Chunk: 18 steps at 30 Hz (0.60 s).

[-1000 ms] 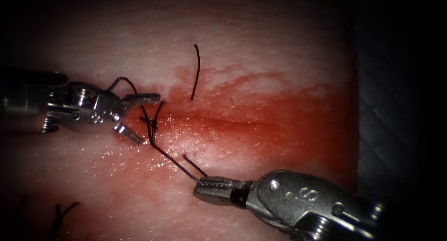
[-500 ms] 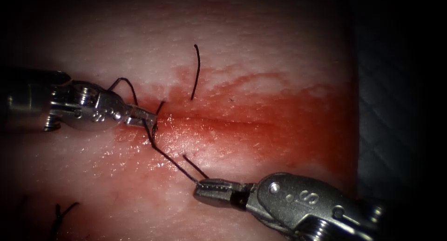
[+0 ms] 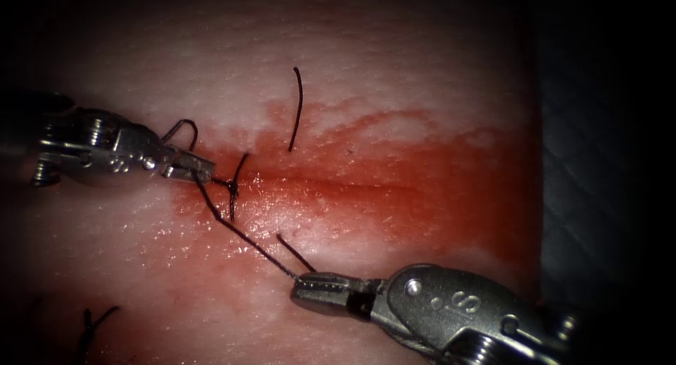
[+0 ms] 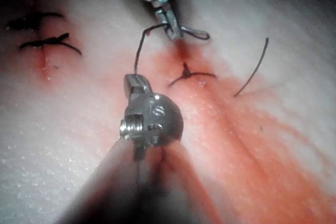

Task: Wound Closure
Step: Using the right driver, handoff a longer length of suture into the left driver

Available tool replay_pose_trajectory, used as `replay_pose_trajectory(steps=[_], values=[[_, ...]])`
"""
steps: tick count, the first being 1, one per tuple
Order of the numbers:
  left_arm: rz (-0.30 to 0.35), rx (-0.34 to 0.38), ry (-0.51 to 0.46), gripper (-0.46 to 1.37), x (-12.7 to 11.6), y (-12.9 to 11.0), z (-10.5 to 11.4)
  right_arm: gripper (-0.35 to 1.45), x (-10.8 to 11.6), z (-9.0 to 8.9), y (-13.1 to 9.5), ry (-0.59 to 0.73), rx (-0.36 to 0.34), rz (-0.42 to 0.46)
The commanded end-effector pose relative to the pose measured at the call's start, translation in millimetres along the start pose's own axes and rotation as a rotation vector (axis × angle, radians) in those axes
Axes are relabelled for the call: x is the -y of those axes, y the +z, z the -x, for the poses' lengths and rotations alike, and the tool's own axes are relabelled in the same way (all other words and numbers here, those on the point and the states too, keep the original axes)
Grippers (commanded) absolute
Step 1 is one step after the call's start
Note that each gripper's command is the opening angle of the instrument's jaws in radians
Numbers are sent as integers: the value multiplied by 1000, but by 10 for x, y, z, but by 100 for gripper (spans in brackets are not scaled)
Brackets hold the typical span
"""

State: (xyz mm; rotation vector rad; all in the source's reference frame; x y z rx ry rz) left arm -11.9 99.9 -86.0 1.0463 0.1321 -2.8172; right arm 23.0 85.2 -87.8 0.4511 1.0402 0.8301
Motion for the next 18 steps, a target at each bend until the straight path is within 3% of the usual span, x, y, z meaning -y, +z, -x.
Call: replay_pose_trajectory(steps=[1,3,7,10,18], values=[[4,2,-1,-35,-1,0,0,-9,-1,1,1,-16,-16,0],[4,2,-2,-35,-1,-1,-1,41,-3,1,2,-27,-34,0],[-2,6,-4,-35,-2,-5,-1,98,-5,1,3,-31,-70,10],[-5,11,-12,-35,-2,-10,-1,113,-7,-1,0,-35,-81,20],[-9,30,-13,-35,-8,-28,-3,120,-27,-3,-19,-29,-121,16]])
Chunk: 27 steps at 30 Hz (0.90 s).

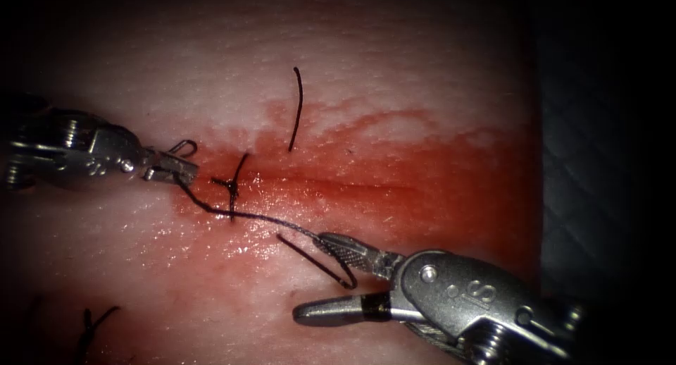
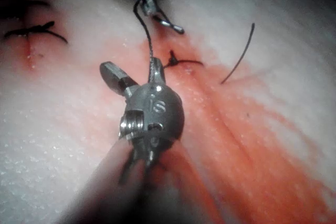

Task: Wound Closure
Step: Using the right driver, handoff a longer length of suture into the left driver, then using the left hand, wrap the suture two times counter clockwise around the right

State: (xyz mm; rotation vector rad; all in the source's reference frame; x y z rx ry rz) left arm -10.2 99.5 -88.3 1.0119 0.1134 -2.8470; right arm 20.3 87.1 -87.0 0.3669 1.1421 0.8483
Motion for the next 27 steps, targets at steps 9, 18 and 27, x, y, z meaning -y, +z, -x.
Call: replay_pose_trajectory(steps=[9,18,27], values=[[-1,5,0,-35,-10,-19,-4,125,-47,5,-17,9,-25,8],[-11,1,-10,-35,-25,-33,-3,123,-76,7,-26,13,-40,32],[-61,-63,-50,-35,-27,-63,-25,114,-117,22,-13,-18,-33,56]])
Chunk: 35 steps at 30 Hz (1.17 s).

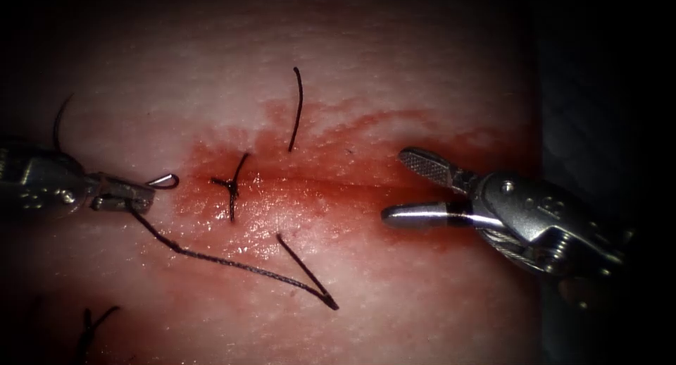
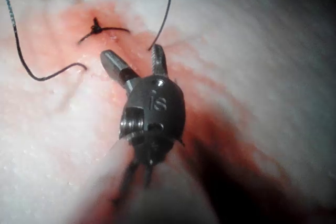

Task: Wound Closure
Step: Using the left hand, wrap the suture two times counter clockwise around the right

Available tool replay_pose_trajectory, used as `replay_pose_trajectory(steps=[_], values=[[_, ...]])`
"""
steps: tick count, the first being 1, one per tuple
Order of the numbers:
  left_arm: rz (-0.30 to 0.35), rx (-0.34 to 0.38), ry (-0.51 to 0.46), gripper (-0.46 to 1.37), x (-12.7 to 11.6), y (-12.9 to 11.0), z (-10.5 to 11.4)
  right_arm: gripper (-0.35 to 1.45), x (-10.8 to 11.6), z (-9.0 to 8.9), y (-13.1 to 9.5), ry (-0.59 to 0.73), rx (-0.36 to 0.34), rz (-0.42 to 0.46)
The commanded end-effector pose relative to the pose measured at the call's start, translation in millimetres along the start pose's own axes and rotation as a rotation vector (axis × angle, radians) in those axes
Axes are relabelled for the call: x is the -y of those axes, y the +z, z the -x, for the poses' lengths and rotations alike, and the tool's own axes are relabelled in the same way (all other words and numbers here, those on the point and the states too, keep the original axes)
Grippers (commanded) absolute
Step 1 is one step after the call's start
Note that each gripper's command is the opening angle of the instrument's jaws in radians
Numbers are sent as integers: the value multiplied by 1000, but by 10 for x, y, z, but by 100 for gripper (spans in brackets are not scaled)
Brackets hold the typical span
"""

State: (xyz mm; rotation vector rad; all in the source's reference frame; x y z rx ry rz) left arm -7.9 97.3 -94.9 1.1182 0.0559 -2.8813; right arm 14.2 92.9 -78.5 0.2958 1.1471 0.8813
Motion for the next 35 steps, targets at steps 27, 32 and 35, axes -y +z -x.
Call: replay_pose_trajectory(steps=[27,32,35], values=[[-59,-44,-22,-35,4,1,-2,79,7,11,22,-25,-2,-92],[-60,-43,-16,-35,3,1,-2,80,6,12,21,-26,-2,-78],[-60,-43,-16,-35,3,1,-2,79,7,12,21,-32,-2,-74]])
